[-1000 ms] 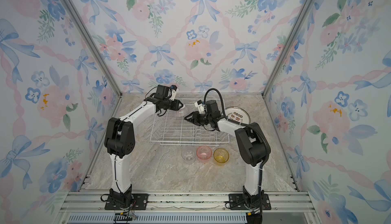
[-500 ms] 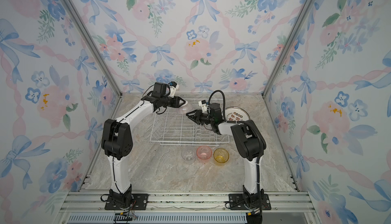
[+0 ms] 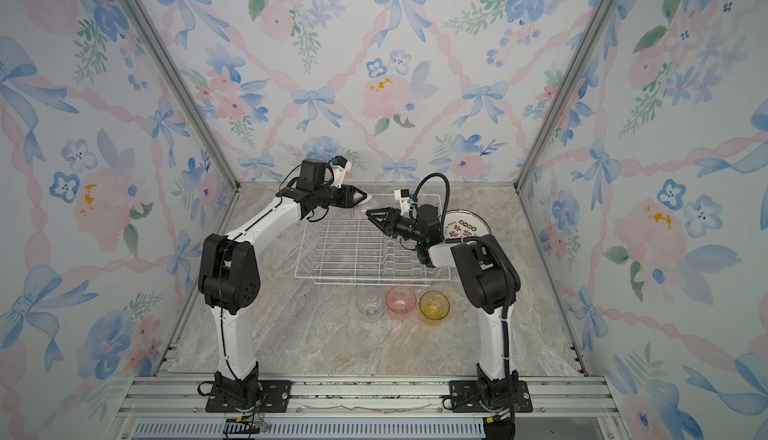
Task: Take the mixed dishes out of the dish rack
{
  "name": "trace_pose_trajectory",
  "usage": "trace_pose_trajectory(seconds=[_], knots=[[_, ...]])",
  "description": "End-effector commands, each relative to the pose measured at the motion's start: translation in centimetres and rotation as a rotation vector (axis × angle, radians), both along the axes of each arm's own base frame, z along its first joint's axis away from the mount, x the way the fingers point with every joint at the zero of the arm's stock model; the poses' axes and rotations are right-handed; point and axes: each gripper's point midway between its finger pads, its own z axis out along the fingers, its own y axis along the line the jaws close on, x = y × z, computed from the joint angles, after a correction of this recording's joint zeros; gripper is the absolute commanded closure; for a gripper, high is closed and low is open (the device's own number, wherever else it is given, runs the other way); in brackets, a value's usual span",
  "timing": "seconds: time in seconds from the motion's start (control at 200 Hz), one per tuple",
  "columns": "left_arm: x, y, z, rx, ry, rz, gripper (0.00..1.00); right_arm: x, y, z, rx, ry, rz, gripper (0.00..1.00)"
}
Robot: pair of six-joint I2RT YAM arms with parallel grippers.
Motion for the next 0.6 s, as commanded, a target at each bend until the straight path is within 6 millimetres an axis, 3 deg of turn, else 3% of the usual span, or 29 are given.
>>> trace_pose_trajectory(seconds=[0.0,0.2,0.595], knots=[[-0.4,-0.5,2.6,-0.058,-0.051,-0.027,0.58,0.9,-0.4,1.7,0.062,-0.083,-0.038,0.60],[-0.6,-0.9,2.5,-0.092,-0.046,-0.039,0.58,1.5,-0.7,3.1,0.083,-0.138,-0.084,0.62],[-1.4,-2.3,2.0,-0.117,-0.033,-0.073,0.59,3.4,-0.4,5.2,0.120,-0.205,-0.158,0.89]])
